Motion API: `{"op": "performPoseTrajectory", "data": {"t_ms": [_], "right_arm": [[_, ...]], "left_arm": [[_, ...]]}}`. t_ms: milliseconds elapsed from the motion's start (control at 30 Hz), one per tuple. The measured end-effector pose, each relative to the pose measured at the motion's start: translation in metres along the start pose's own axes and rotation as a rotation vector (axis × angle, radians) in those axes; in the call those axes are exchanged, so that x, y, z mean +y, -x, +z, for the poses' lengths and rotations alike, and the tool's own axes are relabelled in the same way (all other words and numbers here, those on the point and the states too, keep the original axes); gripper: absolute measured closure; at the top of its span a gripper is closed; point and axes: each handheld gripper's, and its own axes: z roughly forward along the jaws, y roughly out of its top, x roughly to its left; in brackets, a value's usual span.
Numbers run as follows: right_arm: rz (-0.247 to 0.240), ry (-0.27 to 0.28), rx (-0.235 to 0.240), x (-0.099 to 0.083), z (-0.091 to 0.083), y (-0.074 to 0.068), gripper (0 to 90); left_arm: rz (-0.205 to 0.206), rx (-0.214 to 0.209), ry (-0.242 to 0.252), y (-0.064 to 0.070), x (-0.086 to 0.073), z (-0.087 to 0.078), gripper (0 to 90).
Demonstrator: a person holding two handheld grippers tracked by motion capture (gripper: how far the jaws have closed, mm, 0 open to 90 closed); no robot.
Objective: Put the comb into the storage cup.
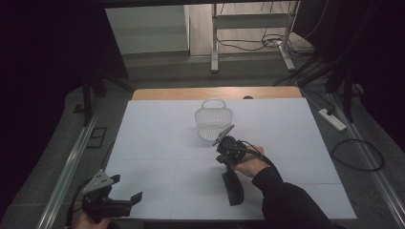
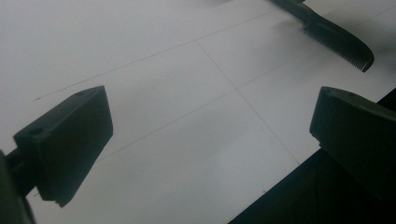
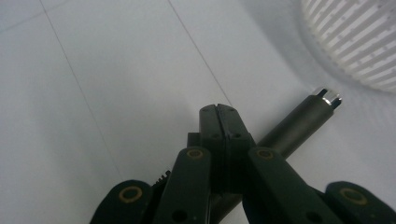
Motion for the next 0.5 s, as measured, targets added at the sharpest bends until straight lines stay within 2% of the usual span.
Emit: {"op": "performPoseTrajectory", "data": {"t_ms": [267,500], "right_arm": [[0.005,-0.053,0.005,-0.008,0.017,0.0,89.3],[-0.024,-0.083,-0.003,-0.01,0.024,-0.004,89.3]], "left_arm": [[0.002,-0.003,0.002,0.0,0.0,0.0,0.2],[0.002,-0.002,0.002,0.0,0.0,0.0,0.3]]}}
